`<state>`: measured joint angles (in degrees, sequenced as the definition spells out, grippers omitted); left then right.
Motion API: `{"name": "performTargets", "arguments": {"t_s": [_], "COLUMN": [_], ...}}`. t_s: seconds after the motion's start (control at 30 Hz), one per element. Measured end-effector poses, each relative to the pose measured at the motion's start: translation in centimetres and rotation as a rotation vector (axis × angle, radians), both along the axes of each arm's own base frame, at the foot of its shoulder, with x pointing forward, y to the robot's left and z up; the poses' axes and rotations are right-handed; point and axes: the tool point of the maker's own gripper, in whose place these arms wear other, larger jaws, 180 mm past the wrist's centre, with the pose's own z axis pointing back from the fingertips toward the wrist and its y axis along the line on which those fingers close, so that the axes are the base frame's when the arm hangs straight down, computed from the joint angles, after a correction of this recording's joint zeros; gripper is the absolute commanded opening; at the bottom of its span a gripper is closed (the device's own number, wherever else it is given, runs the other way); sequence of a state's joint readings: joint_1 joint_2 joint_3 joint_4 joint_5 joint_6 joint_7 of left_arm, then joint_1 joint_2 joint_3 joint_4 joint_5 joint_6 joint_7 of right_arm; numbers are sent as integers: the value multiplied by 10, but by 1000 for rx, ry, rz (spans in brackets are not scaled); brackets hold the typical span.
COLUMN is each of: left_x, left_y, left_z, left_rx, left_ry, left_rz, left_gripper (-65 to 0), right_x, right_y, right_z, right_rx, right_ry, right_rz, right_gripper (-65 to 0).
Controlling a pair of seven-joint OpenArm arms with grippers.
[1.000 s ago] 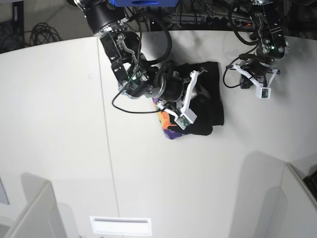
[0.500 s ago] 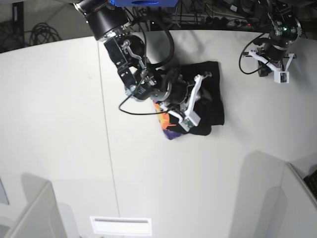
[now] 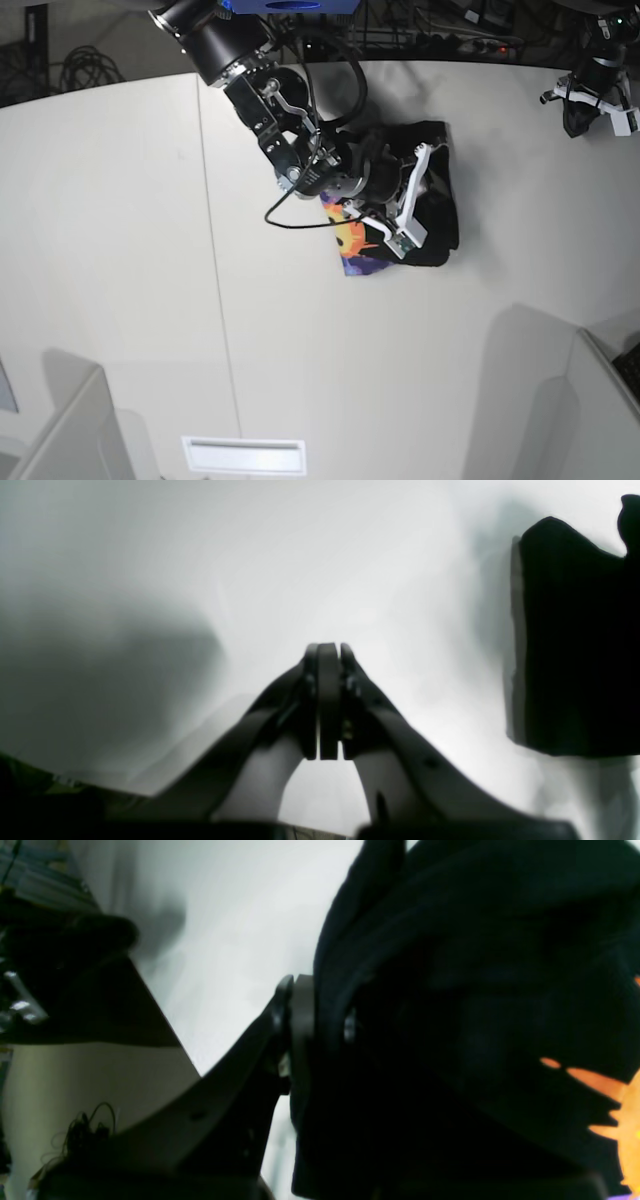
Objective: Fold the T-shirt properly
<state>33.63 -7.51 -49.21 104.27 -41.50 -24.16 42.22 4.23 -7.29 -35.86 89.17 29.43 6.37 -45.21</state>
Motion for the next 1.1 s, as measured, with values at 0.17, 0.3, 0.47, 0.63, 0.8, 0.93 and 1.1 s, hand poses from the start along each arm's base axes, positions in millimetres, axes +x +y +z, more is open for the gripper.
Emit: {"name": "performTargets", "arguments": {"t_s": [0.17, 0.3, 0.47, 0.63, 0.8, 0.93, 1.1], "left_x": [-6, -5, -5, -5, -5, -5, -5], "left_y": [0, 0, 0, 0, 0, -1, -1], "left_z": [-3, -2, -2, -2, -2, -2, -2], "left_rx": [-3, -3, -3, -3, -3, -5, -5], "left_ry": [16, 13, 13, 13, 13, 13, 12], "left_rz": [1, 1, 1, 1, 1, 2, 2], "left_gripper": [-650, -650, -650, -650, -650, -650, -650], "right_x": [10, 9, 9, 9, 8, 12, 15], "right_y": [-2, -2, -2, -2, -3, -4, -4], "right_z": [-1, -1, -1, -1, -18, -30, -29], "right_rx": [20, 19, 19, 19, -4, -9, -3], "right_ry": [-6, -5, -4, -5, 33, 37, 28], "right_rz": [-68, -68, -68, -68, -72, -99, -107], "right_gripper": [-650, -650, -650, -650, -650, -650, -650]}}
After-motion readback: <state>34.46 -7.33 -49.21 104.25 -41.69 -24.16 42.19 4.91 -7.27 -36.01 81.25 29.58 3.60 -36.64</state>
